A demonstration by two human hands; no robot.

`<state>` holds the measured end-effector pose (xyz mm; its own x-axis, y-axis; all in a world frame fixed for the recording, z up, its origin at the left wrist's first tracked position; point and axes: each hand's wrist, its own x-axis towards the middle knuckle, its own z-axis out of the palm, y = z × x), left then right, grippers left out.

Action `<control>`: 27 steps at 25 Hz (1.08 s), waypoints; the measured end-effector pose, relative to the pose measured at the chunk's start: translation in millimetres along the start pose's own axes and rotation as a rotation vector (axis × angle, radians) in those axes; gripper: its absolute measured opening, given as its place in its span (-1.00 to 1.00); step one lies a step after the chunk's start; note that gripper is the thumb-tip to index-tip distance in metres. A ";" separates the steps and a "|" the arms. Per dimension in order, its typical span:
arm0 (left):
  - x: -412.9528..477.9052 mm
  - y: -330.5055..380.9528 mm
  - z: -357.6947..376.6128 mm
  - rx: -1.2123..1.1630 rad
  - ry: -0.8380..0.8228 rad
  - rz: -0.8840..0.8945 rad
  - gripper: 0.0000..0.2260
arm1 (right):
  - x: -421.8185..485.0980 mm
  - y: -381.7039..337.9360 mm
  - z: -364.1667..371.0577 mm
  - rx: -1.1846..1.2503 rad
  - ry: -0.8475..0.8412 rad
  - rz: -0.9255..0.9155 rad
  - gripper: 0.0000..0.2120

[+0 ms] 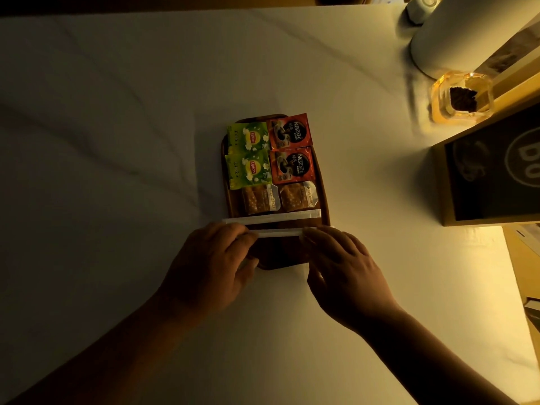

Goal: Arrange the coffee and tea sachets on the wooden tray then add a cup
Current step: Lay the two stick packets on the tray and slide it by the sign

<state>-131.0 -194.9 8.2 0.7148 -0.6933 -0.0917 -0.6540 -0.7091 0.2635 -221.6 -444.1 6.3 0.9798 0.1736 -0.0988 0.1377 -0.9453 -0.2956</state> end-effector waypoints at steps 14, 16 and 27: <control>226.7 -70.6 -74.0 -0.082 -0.214 -0.205 -0.64 | 9.3 -59.9 -1.2 1.598 -0.224 1.241 -0.80; 238.8 -66.1 -73.0 -0.064 -0.289 -0.238 -0.65 | 12.9 -57.4 2.1 1.607 -0.201 1.276 -0.81; 241.2 -36.7 -83.2 -0.154 -0.189 -0.107 -0.75 | -13.5 -53.3 3.4 1.515 -0.050 1.259 -0.78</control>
<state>86.0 -325.4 56.3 0.7096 -0.6372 -0.3009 -0.5212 -0.7620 0.3845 -242.7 -395.2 20.2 0.3985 -0.2607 -0.8793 -0.7560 0.4494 -0.4759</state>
